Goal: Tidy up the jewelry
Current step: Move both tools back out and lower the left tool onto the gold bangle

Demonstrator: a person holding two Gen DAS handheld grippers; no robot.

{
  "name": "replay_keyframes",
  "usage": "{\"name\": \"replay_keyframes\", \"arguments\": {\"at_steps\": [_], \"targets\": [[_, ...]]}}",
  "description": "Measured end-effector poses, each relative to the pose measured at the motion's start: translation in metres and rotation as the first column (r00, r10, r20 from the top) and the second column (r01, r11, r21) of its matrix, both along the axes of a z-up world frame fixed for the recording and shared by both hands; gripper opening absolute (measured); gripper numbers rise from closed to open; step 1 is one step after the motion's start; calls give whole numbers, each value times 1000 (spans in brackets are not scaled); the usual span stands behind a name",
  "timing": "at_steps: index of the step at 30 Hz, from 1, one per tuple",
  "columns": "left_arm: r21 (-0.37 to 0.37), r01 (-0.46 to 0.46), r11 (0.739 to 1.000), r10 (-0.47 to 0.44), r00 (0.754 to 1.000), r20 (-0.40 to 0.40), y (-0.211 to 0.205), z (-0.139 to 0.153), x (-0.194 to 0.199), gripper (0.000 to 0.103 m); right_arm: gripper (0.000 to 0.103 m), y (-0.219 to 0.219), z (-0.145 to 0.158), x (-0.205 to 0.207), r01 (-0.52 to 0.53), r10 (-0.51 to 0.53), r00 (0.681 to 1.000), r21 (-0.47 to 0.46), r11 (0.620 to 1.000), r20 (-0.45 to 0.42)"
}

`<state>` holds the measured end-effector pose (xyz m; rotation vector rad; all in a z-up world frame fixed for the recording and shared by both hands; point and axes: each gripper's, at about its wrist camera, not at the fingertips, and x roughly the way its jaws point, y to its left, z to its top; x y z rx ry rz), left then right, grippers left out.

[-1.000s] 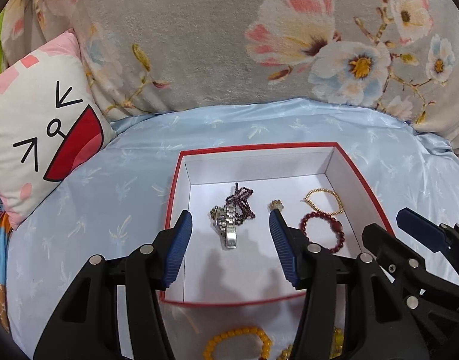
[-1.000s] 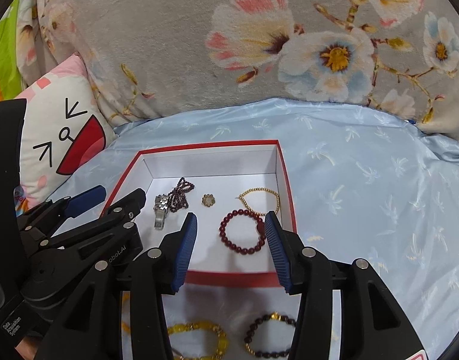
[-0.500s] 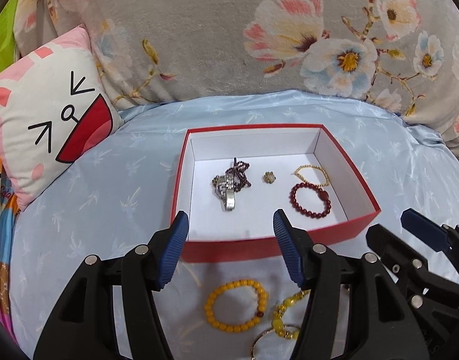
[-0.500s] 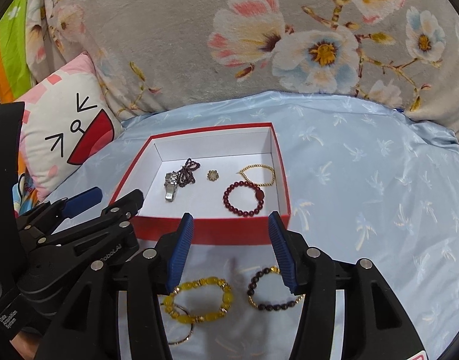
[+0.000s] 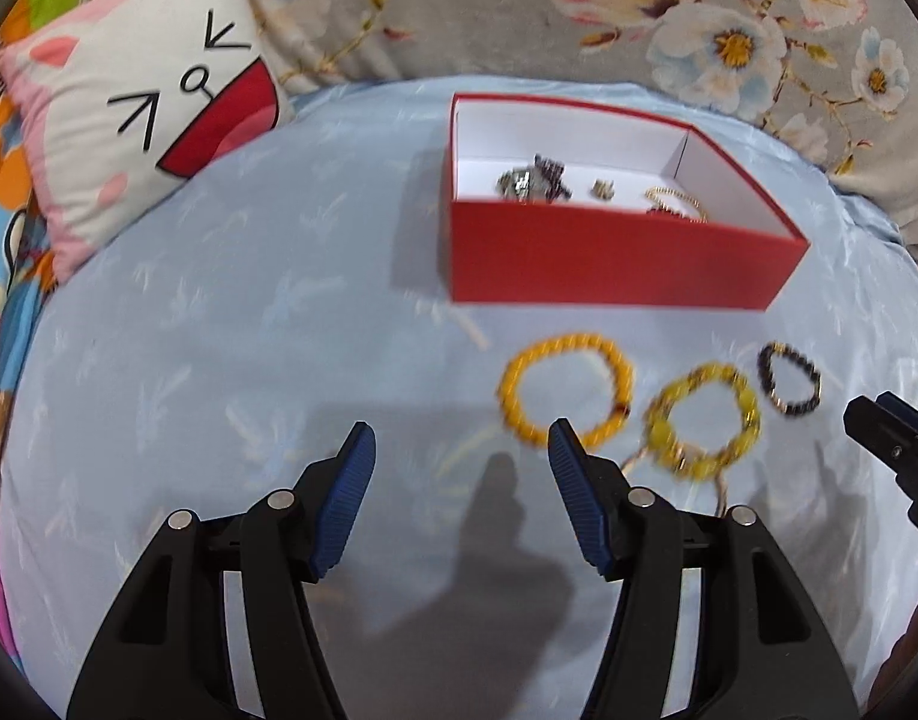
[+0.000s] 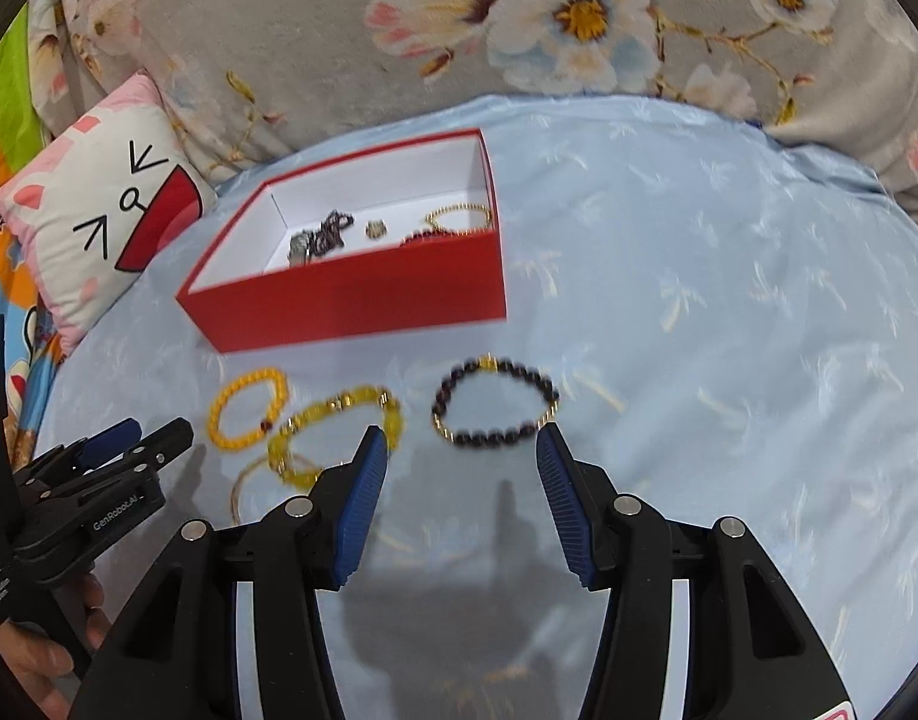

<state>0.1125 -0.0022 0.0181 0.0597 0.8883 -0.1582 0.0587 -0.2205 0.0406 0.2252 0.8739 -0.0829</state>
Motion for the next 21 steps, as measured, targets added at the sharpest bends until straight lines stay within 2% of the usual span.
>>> {"name": "replay_keyframes", "arguments": {"at_steps": [5,11,18,21], "targets": [[-19,20,1000,-21,1000,-22,3,-6,-23,57,51,9,-13,-20,-17,17,999,-18,1000,-33],[-31,70,997,-71,997,-19,-21,-4,-34,57,51,18,-20,-33,-31,30,998,-4,1000,-49],[-15,86,996,-86,996,-38,-41,-16,-26,57,51,18,-14,-38,-28,28,999,-1,1000,-32],[26,78,997,-78,997,-21,-43,-18,-26,54,51,17,-14,-39,-27,28,999,6,1000,-34]]}}
